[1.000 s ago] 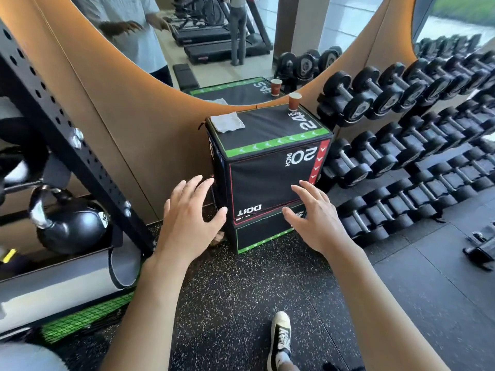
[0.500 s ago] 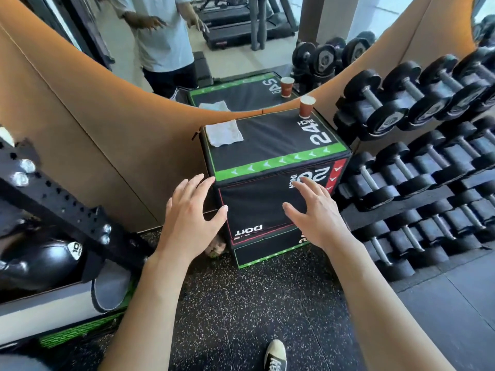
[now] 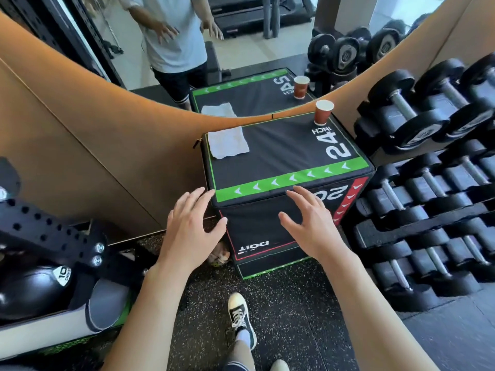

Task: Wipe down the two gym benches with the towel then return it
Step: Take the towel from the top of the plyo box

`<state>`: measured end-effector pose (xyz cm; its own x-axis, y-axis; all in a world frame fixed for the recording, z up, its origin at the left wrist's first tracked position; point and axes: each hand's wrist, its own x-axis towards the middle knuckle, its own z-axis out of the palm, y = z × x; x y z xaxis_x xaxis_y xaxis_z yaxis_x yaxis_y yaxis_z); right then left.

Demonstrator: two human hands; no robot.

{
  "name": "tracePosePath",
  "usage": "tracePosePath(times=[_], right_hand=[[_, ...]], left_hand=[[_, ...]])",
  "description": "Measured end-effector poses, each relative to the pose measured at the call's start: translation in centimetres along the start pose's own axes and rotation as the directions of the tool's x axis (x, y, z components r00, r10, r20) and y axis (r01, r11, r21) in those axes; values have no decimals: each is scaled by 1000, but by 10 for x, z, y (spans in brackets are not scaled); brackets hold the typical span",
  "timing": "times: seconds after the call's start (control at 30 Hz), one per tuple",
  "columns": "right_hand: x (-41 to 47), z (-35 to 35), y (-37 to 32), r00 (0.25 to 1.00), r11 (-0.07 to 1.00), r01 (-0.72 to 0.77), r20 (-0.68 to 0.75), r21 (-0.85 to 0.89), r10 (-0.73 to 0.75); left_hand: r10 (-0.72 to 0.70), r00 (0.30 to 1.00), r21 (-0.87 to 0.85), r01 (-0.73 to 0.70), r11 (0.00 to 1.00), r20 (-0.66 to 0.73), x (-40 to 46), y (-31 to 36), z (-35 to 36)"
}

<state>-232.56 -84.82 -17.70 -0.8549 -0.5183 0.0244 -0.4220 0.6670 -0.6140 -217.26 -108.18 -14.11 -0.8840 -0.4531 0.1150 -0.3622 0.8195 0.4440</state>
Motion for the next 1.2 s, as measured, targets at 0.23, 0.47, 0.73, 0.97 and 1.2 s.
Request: tracePosePath(times=[0.23,0.47,0.73,0.97,1.2], right_hand=[[78,22,-18,997,998,26,78,-64,-21],[164,53,-43,993,992,54,111,-112,-42],[241,110,-46,970,985,72,241,-155,-33],[327,149,-38,928,955,157,368,-253,-55],[384,177,-34,887,906,269,450,-325,-102]], left_hand=[[9,1000,-24,-9,1000,0,79,-40,14],[6,999,-52,-4,999,52,152,-86,29],[10,989,-41,-4,999,146,220,-119,66],[-46,967,-13,51,999,250,260,-140,102],[-119,948,1,124,992,294,269,-144,125]])
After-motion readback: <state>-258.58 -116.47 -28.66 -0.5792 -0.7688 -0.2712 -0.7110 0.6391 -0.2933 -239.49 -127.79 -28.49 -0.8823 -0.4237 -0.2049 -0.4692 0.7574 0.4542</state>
